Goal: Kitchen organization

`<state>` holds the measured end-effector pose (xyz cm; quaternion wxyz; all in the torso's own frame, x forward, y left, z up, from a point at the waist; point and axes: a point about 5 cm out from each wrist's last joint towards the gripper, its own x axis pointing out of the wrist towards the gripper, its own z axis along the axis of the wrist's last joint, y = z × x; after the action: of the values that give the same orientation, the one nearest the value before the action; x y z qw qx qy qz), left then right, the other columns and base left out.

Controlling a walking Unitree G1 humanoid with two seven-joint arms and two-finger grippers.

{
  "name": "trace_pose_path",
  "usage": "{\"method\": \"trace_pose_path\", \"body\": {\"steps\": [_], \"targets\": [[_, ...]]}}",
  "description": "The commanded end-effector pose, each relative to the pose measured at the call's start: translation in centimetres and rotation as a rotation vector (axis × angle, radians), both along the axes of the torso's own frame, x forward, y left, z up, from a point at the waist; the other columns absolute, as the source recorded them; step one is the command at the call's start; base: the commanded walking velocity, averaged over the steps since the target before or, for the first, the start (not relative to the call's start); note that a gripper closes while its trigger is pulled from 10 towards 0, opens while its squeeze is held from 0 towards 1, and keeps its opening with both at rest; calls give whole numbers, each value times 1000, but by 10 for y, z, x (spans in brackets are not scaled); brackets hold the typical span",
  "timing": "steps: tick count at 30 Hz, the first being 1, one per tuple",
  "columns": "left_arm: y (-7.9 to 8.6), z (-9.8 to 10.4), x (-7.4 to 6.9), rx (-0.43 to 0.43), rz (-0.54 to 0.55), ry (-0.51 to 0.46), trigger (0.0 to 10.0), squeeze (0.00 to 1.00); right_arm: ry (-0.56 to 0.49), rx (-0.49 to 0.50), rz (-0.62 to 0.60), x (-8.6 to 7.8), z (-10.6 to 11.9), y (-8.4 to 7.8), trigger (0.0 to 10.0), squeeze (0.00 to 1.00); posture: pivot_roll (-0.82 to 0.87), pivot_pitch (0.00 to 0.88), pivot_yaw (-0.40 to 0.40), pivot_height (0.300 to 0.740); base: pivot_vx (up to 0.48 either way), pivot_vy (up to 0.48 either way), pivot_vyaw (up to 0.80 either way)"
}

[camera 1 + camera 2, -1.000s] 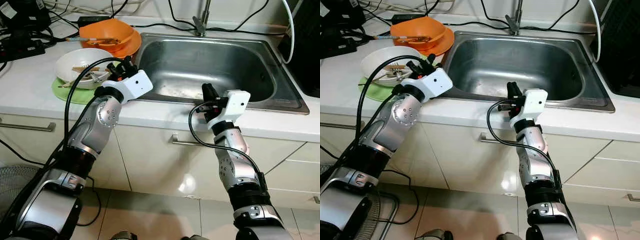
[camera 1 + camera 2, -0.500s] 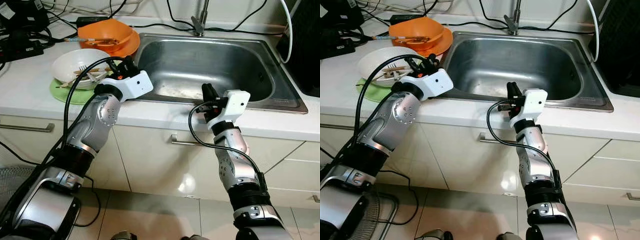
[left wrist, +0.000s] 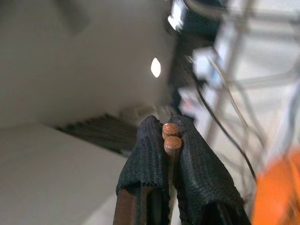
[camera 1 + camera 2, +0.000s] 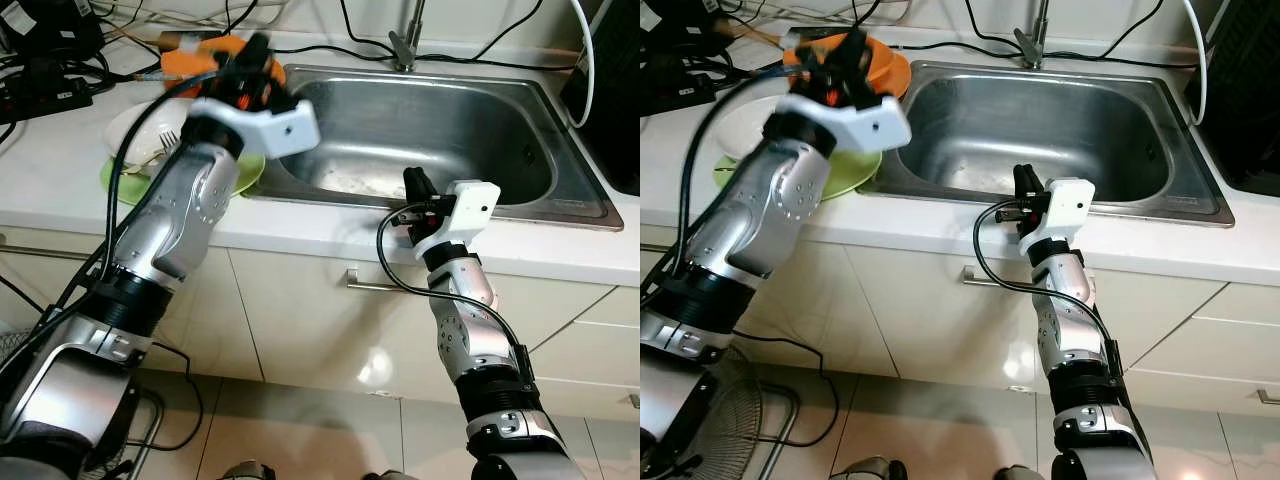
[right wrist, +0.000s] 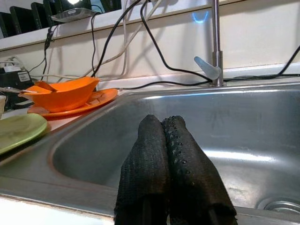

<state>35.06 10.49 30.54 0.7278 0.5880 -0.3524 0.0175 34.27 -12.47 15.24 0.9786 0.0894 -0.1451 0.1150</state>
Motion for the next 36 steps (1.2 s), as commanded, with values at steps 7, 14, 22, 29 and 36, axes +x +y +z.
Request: {"method": "trace_pose_path", "body": {"steps": [7, 14, 22, 29, 36], "targets": [[-14, 23, -23, -476, -374, 24, 10000, 0, 0, 5, -12, 1, 1, -1, 10000, 0, -23, 58, 9, 740, 0, 0, 0], [-19, 18, -27, -840, -637, 226, 10000, 0, -9, -21, -51, 2, 2, -6, 10000, 1000, -27, 61, 8, 740, 0, 0, 0], [-25, 9, -30, -956, -793, 374, 10000, 0, -73, -208, -89, 4, 10, -9, 10000, 1000, -28, 62, 5, 740, 0, 0, 0], [-22, 4, -30, -996, -810, 408, 10000, 0, -164, -467, -114, 4, 18, -7, 10000, 1000, -27, 64, 4, 740, 0, 0, 0], [-17, 4, -30, -1060, -845, 435, 10000, 0, -181, -545, -121, 6, 18, -2, 10000, 1000, -29, 64, 6, 740, 0, 0, 0]]}}
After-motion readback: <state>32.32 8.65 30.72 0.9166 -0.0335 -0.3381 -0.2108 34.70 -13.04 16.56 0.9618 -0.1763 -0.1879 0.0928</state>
